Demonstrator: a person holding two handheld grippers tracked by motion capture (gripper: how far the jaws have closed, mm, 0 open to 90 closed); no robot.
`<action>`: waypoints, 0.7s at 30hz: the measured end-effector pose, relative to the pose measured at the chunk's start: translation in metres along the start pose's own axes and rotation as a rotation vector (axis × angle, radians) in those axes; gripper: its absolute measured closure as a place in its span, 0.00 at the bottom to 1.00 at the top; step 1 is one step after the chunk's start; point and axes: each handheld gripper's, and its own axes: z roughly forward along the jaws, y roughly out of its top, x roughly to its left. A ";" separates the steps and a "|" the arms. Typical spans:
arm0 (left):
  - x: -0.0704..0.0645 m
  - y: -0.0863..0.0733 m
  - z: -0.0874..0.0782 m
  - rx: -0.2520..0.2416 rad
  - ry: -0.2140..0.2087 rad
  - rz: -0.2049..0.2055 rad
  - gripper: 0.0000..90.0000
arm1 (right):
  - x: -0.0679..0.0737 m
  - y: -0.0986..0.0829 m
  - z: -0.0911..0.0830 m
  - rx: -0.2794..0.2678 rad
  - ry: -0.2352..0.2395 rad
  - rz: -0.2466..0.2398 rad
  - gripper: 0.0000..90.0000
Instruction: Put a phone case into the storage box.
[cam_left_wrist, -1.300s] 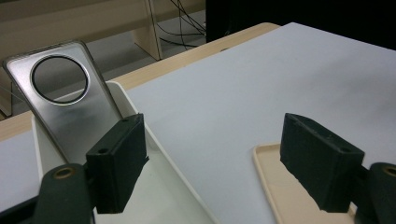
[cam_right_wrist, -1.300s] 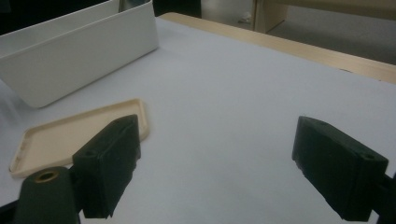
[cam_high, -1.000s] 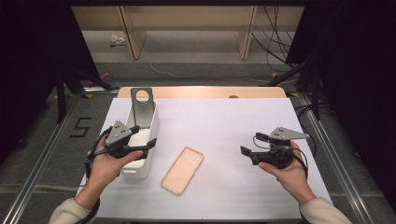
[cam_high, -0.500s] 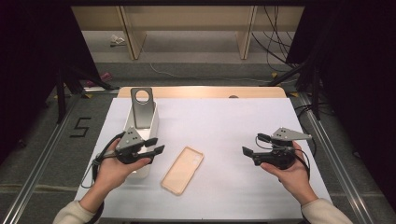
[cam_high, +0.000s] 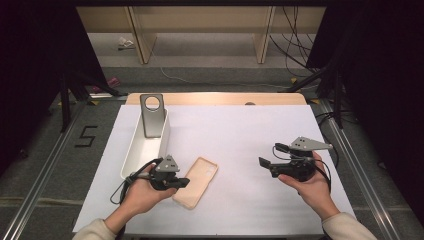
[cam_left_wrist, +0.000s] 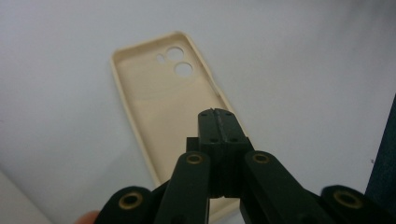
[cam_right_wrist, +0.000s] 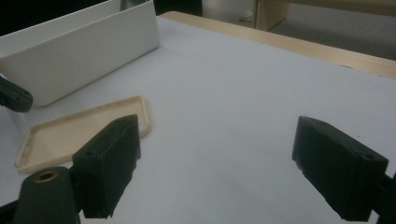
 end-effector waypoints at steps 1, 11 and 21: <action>-0.001 -0.001 0.004 0.019 -0.006 0.002 1.00 | 0.000 0.000 0.000 -0.001 0.000 0.000 0.18; -0.010 -0.007 0.033 0.142 -0.045 0.005 1.00 | 0.000 0.000 0.000 -0.002 0.000 0.000 0.18; -0.014 -0.008 0.041 0.175 -0.085 0.000 1.00 | 0.000 0.000 0.001 -0.002 -0.001 0.000 0.18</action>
